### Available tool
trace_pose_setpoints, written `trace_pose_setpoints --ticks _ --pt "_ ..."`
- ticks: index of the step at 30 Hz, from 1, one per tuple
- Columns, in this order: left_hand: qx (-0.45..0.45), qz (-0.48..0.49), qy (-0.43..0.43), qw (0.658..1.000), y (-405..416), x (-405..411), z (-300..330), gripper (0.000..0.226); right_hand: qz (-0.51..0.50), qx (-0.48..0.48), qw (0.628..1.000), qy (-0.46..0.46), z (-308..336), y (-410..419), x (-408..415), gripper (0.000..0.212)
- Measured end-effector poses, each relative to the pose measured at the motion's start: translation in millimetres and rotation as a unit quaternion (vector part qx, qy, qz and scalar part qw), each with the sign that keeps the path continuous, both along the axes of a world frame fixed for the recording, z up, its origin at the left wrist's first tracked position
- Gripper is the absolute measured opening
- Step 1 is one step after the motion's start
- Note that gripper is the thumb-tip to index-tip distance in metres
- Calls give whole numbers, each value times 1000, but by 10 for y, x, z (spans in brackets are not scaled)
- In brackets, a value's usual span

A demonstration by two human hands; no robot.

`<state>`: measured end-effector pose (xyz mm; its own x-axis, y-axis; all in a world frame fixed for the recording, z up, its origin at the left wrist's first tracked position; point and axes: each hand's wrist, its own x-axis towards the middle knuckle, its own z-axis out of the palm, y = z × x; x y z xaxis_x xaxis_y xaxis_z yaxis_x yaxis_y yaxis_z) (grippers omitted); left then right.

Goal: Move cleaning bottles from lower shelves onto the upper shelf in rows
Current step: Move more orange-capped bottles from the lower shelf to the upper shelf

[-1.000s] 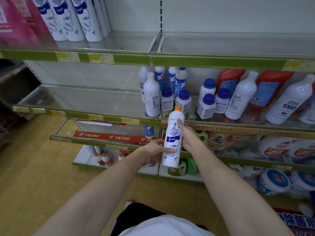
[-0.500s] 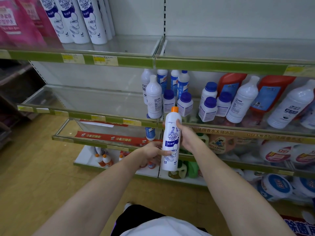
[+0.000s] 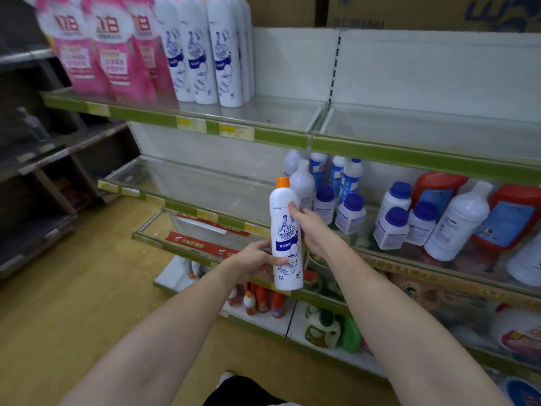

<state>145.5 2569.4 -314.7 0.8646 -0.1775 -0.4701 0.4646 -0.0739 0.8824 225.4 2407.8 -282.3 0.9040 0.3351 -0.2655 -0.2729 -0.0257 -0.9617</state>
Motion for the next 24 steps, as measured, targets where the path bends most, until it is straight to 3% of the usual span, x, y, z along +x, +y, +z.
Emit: trace_pose_setpoints --ticks 4,9,12,16,24 --pt "-24 80 -55 995 375 13 264 63 86 14 994 -71 439 436 54 39" --pt "-55 167 -141 974 691 109 674 48 110 23 981 -161 1045 908 123 46" --pt "-47 187 -184 964 826 246 1029 44 76 32 974 -210 1370 1073 237 58" --pt "-25 222 -231 947 937 486 1578 36 20 93 969 -229 1794 1163 451 37" --pt "-22 260 -360 896 990 1236 2471 41 -74 78 949 -297 2483 1169 1060 47"
